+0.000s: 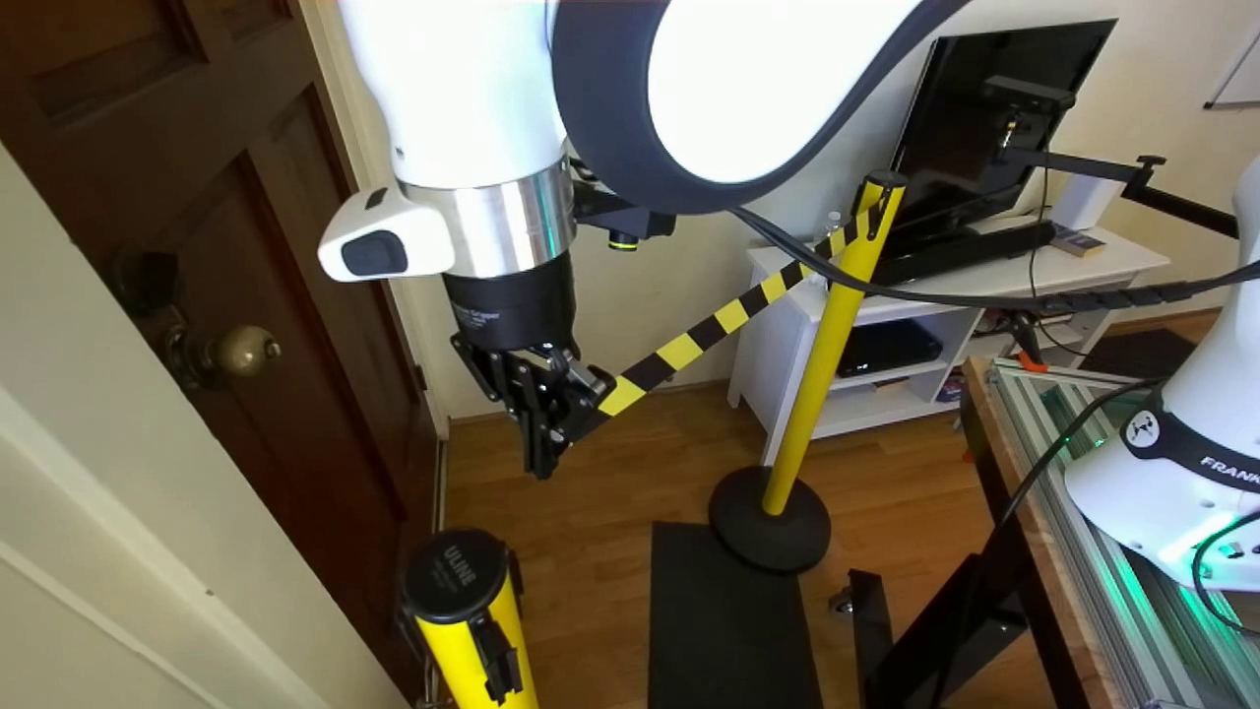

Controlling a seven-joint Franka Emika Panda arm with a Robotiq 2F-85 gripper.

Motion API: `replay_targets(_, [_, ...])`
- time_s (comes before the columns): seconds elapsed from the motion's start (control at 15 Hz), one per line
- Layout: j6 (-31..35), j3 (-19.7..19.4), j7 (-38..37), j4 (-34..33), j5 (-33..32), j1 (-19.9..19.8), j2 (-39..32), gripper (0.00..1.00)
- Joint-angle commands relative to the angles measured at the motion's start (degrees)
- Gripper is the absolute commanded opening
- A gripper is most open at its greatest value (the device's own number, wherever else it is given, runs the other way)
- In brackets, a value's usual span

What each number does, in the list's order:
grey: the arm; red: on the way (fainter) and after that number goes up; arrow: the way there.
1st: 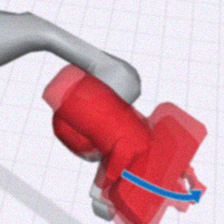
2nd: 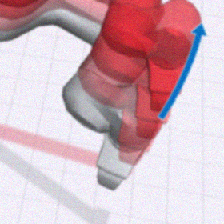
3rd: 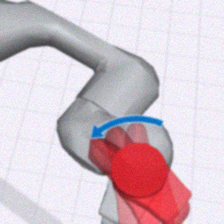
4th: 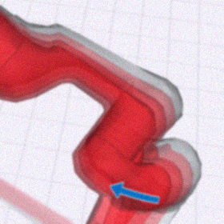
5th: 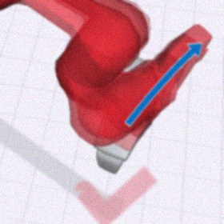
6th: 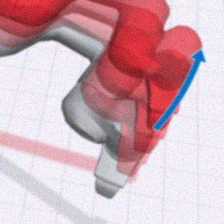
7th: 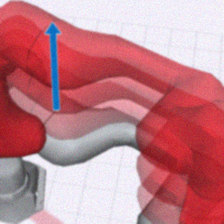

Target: Pull out the barrier belt from the yellow stand on the right and attach it to the stand on the left.

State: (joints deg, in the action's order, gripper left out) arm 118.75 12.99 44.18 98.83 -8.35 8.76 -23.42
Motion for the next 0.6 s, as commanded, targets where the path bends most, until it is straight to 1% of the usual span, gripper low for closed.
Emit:
replay_targets(0.0, [-3.0, 1.2, -0.4, -3.2, 1.4, 1.2, -1.4, 0.05])
replay_targets(0.33, [-9.7, 1.3, -5.5, -7.8, -0.2, 4.4, -2.9, 0.05])
replay_targets(0.53, [-13.5, 0.5, -8.8, -11.5, -3.0, 6.1, -5.0, 0.05])
